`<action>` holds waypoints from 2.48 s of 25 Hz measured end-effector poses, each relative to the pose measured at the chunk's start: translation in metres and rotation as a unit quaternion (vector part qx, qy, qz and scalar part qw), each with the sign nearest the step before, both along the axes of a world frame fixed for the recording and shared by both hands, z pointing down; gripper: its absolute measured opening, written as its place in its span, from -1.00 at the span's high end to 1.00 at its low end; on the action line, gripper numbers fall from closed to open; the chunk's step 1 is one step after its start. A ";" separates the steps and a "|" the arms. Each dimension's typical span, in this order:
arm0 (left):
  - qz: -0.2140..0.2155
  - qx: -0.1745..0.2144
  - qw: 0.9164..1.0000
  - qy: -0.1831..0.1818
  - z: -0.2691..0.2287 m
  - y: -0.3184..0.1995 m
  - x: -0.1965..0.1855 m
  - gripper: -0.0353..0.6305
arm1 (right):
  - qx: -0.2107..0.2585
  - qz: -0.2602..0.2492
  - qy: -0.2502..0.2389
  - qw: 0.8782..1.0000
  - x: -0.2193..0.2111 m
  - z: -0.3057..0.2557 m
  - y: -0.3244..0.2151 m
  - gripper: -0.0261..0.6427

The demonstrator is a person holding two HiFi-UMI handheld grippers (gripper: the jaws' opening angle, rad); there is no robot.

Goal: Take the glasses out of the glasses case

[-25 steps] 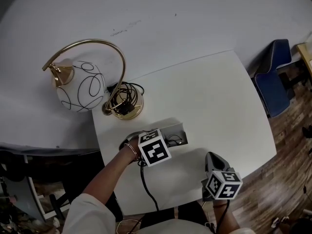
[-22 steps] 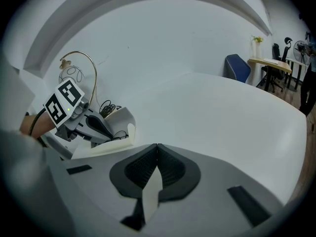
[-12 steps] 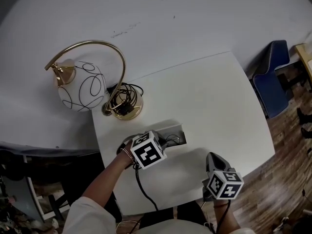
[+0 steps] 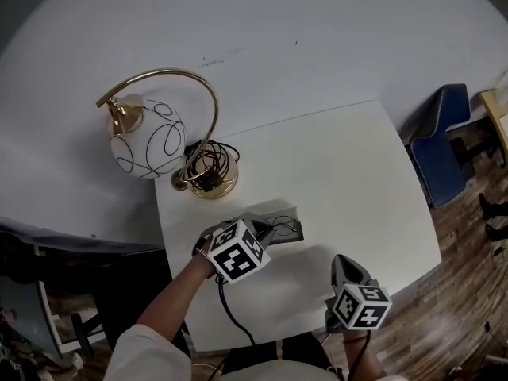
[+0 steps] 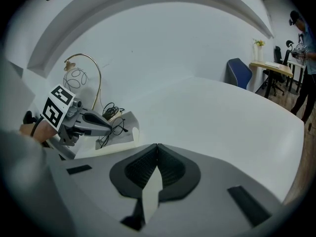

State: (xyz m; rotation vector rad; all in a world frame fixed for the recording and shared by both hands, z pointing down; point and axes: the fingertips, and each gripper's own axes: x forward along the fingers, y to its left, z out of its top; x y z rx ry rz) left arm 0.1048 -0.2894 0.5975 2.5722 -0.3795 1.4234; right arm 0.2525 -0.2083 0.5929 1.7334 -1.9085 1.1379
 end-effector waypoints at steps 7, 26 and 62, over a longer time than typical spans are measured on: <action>-0.048 0.031 0.997 0.051 -0.020 -0.009 0.000 0.82 | 0.012 -0.009 0.003 1.000 -0.006 -0.010 -0.002 0.83; -0.269 0.136 0.908 0.290 -0.138 -0.024 -0.022 0.82 | 0.101 -0.060 0.026 0.993 -0.024 -0.076 -0.042 0.83; -0.458 0.351 0.722 0.383 -0.283 0.016 -0.137 0.82 | 0.370 -0.083 0.141 0.914 -0.054 -0.261 -0.090 0.83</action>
